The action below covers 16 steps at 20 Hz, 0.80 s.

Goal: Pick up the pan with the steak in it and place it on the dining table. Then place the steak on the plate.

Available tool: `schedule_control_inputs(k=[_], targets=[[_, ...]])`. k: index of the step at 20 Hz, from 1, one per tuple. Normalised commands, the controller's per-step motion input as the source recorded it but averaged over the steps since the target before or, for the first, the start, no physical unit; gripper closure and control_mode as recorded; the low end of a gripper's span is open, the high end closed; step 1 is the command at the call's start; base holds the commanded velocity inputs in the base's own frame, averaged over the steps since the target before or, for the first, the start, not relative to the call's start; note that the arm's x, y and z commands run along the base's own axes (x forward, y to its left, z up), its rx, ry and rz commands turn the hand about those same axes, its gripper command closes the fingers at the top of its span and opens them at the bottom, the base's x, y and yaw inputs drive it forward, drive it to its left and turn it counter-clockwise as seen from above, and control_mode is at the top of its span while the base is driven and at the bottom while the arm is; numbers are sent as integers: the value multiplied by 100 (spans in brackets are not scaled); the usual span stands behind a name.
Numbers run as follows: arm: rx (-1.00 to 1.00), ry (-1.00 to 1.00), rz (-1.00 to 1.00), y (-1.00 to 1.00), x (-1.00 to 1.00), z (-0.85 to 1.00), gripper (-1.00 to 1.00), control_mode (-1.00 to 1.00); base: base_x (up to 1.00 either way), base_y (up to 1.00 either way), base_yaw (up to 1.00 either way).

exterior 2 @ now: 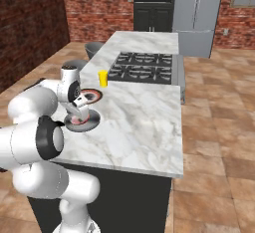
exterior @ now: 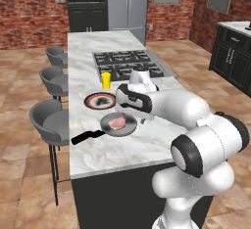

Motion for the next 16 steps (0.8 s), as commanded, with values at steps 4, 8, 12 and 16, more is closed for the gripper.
schedule_control_inputs(k=[4, 8, 12, 16], targets=[[0, 0, 6, -4, 59, -7, -100, -100, 0, 0, 0], [0, -2, 4, 0, 28, -14, -100, -100, 0, 0, 0], [0, -4, 3, 0, 0, -14, -100, -100, 0, 0, 0], [0, -5, 2, 0, 5, -23, -100, -100, 0, 0, 0]])
